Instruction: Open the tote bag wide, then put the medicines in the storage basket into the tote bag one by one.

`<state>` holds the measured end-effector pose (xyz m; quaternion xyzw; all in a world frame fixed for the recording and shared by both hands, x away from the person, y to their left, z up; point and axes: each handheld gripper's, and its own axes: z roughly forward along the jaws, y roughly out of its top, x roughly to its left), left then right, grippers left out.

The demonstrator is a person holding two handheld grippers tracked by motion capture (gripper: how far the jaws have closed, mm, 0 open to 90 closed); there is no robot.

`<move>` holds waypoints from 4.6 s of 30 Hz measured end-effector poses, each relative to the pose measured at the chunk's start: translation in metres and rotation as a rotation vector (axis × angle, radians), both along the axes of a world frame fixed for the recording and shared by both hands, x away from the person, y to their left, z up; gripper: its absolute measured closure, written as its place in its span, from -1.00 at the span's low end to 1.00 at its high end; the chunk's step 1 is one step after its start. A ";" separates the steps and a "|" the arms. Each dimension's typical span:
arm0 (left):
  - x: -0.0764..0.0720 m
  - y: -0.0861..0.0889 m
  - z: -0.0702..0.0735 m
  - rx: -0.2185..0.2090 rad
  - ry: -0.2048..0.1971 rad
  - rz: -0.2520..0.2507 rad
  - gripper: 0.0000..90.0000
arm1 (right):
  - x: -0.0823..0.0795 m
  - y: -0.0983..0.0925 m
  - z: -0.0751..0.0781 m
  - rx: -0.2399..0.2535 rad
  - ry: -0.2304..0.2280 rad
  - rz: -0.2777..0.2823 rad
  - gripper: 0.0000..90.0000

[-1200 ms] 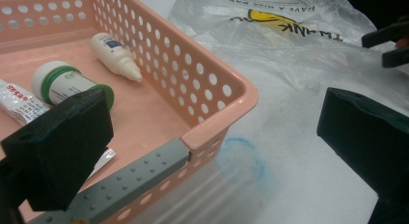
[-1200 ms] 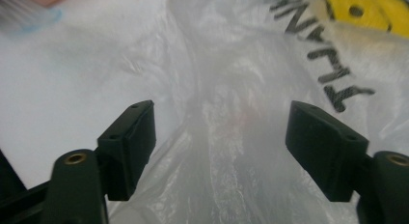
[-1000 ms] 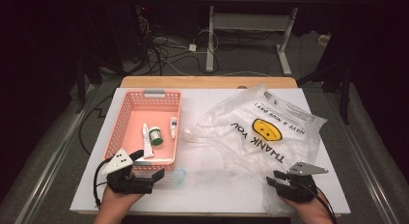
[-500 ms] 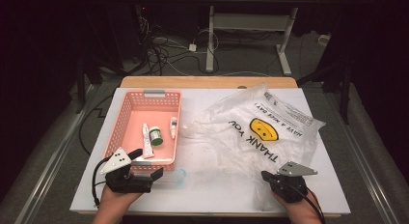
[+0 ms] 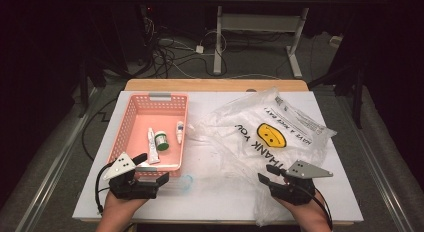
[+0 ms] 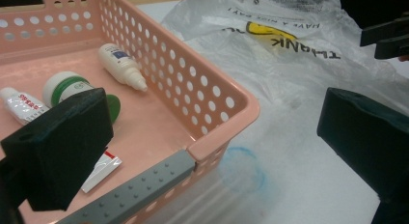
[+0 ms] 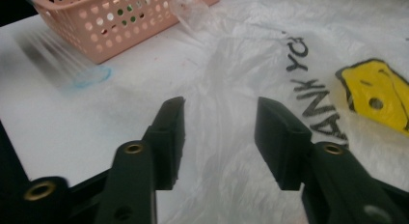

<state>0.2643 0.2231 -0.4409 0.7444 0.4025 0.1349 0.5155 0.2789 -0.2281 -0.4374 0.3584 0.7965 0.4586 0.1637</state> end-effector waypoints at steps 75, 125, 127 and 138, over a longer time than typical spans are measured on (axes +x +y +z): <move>-0.018 0.007 -0.005 -0.007 0.009 0.060 -1.00 | 0.081 0.032 -0.013 -0.046 0.007 0.093 1.00; 0.132 0.021 0.025 0.188 0.264 0.224 -0.63 | 0.077 0.018 0.005 0.037 -0.064 0.087 1.00; 0.136 0.022 0.023 0.206 0.303 0.226 -0.56 | 0.076 0.017 0.006 0.043 -0.066 0.085 1.00; 0.160 0.017 0.006 0.369 0.520 0.275 0.05 | 0.077 0.012 0.008 0.059 -0.064 0.085 1.00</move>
